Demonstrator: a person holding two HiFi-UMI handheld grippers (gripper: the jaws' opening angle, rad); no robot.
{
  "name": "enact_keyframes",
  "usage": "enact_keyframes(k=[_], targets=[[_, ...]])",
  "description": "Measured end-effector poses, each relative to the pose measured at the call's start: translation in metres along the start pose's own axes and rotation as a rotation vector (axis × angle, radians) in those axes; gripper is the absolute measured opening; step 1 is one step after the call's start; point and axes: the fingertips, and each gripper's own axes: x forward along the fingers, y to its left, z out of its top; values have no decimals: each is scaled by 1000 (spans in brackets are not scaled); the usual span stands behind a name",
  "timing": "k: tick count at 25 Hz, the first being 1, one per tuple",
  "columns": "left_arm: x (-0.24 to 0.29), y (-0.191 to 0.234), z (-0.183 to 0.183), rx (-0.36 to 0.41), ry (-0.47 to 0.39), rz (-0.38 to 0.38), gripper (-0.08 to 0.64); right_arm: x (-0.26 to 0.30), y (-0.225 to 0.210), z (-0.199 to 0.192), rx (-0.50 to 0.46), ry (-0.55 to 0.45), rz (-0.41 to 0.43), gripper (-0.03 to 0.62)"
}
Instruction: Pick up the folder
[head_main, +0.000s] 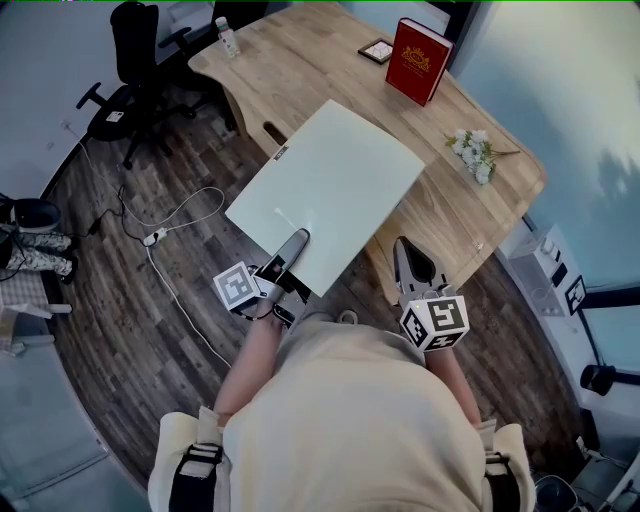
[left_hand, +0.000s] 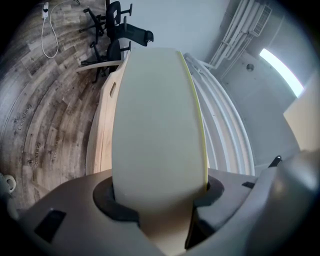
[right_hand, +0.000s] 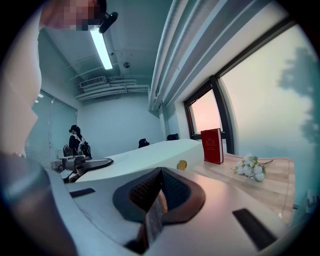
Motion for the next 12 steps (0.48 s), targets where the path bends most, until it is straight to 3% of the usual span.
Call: enact_keyframes(k=[12], targets=[[2,-3,2,-16,-11,-15,279,-2,-1,-1,-27,8,-17,18]])
